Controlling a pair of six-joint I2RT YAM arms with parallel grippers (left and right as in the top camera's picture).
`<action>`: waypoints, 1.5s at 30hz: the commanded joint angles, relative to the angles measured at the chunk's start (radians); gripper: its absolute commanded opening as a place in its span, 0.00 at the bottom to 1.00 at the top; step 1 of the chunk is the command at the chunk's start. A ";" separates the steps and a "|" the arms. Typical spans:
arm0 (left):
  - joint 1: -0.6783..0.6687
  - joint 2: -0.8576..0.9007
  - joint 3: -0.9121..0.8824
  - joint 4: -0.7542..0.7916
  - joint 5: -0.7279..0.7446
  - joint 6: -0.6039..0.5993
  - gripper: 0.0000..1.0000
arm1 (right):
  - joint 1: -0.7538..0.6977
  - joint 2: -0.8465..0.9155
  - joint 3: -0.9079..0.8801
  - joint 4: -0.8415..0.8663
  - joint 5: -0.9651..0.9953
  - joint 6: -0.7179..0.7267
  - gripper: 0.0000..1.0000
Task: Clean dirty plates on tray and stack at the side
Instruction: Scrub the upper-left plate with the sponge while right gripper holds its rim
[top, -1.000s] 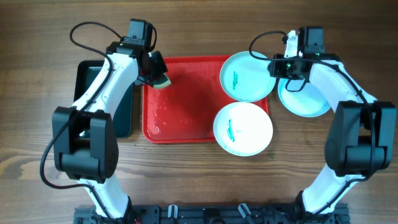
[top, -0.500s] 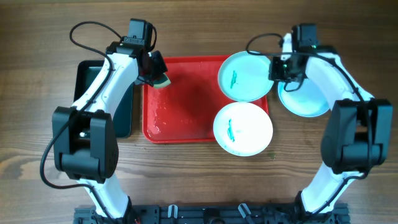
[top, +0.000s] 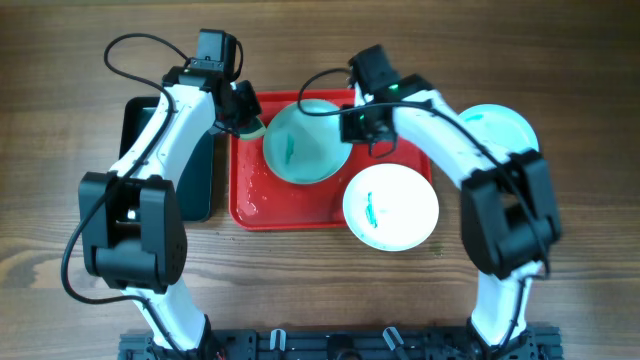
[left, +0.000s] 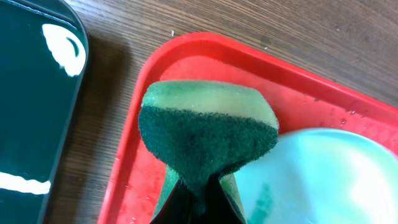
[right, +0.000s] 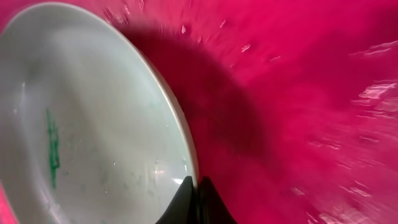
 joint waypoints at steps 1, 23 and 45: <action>-0.008 -0.030 0.009 -0.025 0.114 0.228 0.04 | 0.025 0.088 0.010 0.035 -0.037 -0.026 0.05; -0.170 0.045 -0.157 0.095 -0.238 0.033 0.04 | -0.006 0.164 0.009 0.116 -0.199 -0.124 0.04; -0.136 0.116 -0.150 -0.051 -0.430 -0.263 0.04 | -0.006 0.164 0.006 0.116 -0.206 -0.124 0.04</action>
